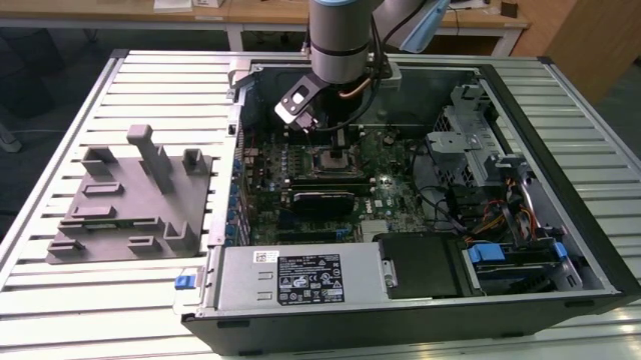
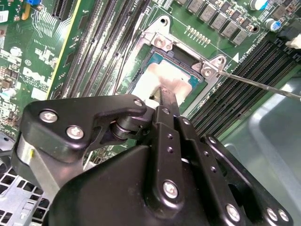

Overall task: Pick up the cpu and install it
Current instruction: 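Place the cpu into insertion slot, then close the cpu cover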

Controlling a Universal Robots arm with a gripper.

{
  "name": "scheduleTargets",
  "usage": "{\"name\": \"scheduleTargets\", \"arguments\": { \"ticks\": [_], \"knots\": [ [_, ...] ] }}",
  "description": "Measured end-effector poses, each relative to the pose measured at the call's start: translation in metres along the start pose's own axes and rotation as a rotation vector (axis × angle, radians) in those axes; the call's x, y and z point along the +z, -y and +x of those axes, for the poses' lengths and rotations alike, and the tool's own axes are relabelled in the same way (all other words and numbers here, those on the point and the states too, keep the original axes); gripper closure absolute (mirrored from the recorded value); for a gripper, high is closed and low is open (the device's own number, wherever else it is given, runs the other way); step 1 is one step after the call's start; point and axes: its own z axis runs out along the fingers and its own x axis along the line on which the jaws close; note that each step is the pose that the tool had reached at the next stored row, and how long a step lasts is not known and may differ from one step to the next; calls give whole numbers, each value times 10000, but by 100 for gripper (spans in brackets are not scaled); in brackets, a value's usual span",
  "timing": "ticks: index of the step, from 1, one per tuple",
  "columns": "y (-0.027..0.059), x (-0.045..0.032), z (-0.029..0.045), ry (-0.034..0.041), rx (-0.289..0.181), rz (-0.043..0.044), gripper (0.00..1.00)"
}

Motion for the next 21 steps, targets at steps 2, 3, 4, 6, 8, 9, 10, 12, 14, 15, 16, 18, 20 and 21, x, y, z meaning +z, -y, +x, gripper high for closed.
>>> {"name": "scheduleTargets", "arguments": {
  "ticks": [2, 3, 4, 6, 8, 9, 10, 12, 14, 15, 16, 18, 20, 21],
  "knots": [
    [0, -7, -1, 3, -1, 2, 89],
    [0, -11, -1, 3, 0, 2, 89],
    [-1, -14, 0, 2, 0, 1, 89],
    [-1, -22, 0, 3, 0, 2, 89],
    [-2, -32, 0, 2, 0, 1, 89],
    [-2, -39, 0, 2, 0, 2, 89],
    [-3, -46, 0, 3, 0, 2, 89],
    [-4, -57, 0, 2, 0, 1, 89],
    [-4, -61, 1, -1, 0, 0, 89],
    [-4, -61, 1, -1, 0, -1, 89],
    [-4, -63, 0, 2, 0, 1, 89],
    [-4, -63, 0, 2, 2, 1, 89],
    [-4, -67, 0, 4, 2, 4, 89],
    [-4, -71, 0, 4, 2, 9, 89]
  ]
}}
